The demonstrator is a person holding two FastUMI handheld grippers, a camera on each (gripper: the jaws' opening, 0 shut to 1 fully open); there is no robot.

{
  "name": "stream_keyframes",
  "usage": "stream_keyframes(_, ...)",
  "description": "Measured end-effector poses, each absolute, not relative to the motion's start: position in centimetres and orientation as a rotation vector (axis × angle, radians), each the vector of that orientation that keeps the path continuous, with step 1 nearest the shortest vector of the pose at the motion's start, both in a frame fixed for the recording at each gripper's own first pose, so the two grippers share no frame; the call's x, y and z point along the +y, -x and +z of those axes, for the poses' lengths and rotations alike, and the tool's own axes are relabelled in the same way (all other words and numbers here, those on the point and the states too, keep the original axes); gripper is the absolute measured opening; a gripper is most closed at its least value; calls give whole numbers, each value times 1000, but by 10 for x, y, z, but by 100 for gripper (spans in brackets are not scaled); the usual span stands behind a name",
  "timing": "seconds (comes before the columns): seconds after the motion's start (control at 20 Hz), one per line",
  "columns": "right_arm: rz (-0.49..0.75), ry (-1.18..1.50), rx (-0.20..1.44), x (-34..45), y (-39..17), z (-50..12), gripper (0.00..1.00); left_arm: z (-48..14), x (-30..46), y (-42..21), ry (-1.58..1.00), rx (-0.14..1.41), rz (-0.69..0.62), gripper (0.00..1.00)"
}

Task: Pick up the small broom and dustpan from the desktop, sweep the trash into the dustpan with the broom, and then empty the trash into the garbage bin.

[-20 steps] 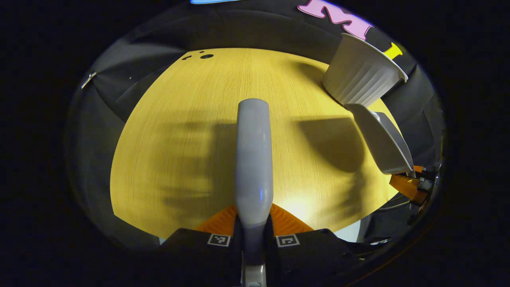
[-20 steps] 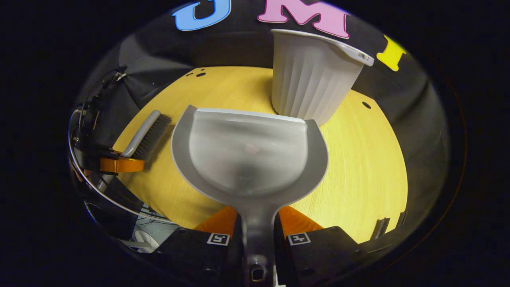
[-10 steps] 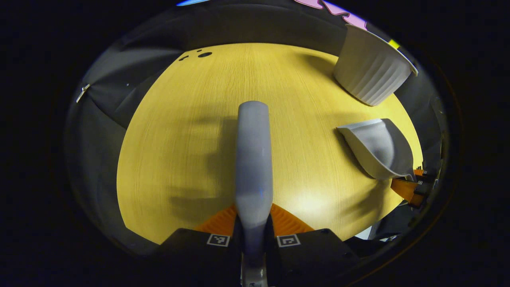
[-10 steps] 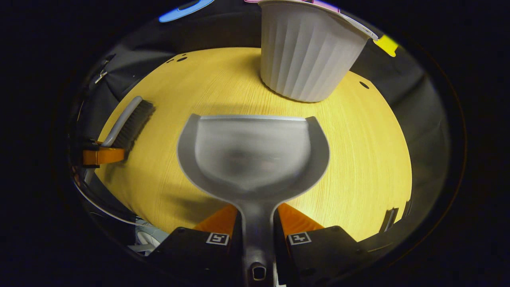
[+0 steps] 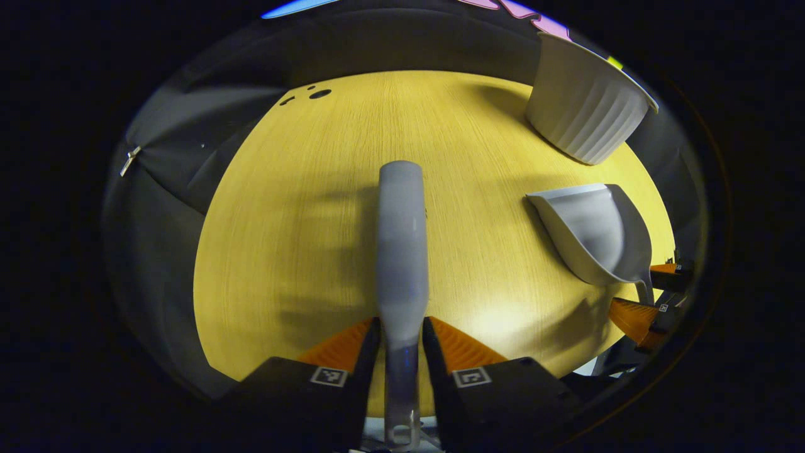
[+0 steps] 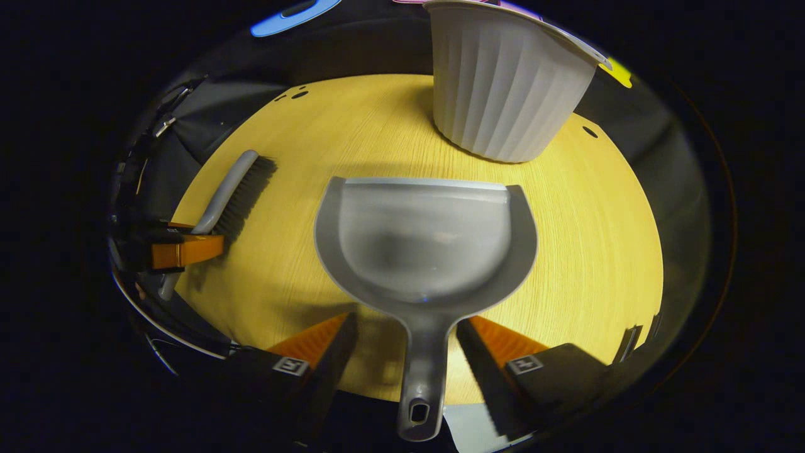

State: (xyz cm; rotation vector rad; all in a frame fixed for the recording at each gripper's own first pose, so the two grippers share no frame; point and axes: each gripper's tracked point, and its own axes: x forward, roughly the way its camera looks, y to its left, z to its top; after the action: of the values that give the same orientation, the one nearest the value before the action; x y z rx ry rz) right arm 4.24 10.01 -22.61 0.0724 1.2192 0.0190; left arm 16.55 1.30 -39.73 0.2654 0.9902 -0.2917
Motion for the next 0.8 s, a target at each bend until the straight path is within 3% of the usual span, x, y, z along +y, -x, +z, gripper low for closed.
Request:
stream_keyframes(0.05,17,-79,1213,100,-43,-224,99,-392,10,-163,-244,982,-299,53)
stream_keyframes(0.2,14,-113,1170,99,-42,-202,98,-378,1,-151,-196,960,-318,100)
stream_keyframes(0.6,-27,-18,825,65,-59,-96,99,-287,-21,-116,-50,671,-391,96)
stream_keyframes(0.8,-52,43,622,46,-58,-14,99,-206,-25,-103,-38,383,-407,96)
